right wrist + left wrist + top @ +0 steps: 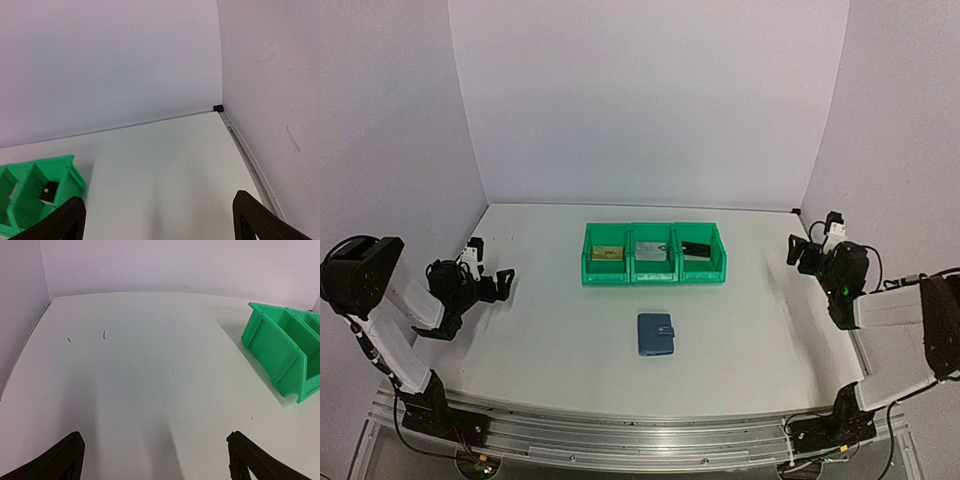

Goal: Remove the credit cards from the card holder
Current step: Open the card holder at the center of the board.

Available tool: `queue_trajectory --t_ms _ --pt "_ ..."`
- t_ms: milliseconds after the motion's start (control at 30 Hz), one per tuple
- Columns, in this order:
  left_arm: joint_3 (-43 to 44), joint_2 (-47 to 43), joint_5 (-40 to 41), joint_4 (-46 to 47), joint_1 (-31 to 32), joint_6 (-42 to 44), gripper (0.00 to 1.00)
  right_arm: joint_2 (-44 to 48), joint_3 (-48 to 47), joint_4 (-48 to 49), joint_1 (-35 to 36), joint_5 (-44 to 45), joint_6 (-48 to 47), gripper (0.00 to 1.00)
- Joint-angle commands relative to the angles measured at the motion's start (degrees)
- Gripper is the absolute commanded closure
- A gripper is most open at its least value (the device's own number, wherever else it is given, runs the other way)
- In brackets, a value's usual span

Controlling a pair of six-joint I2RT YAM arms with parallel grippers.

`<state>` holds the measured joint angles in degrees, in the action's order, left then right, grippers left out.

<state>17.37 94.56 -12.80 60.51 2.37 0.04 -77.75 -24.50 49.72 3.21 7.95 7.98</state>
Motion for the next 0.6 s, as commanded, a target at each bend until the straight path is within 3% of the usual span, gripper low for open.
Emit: queue_trajectory --t_ms 0,33,100,200,300,433,567 --pt "9.38 -11.35 -14.29 -18.68 0.39 4.52 0.0 2.39 -11.16 -20.29 0.01 -13.87 14.4 0.02" --pt "13.93 -12.62 -17.81 -24.42 0.64 2.17 0.0 1.6 -15.0 -25.03 0.89 -16.43 16.55 0.02" --pt "19.63 -13.94 -16.57 -33.11 3.37 -4.92 0.0 0.09 -20.03 -33.6 5.4 -17.59 17.2 0.04" --pt "29.2 -13.11 -8.66 -45.93 13.01 -10.81 0.0 -2.17 -28.32 -45.64 14.83 -11.39 16.61 0.05" --pt "35.96 -9.55 -8.89 -55.86 20.13 -21.72 0.0 -7.51 -37.55 -61.4 21.48 -5.28 20.97 0.09" --pt "40.42 -5.21 -11.95 -63.3 29.03 -29.52 0.01 -13.83 -45.9 -79.45 30.9 3.26 26.49 0.16" --pt "41.91 -0.1 -13.57 -65.22 34.8 -34.21 0.0 -19.75 -50.77 -89.68 39.92 6.94 33.33 0.21"
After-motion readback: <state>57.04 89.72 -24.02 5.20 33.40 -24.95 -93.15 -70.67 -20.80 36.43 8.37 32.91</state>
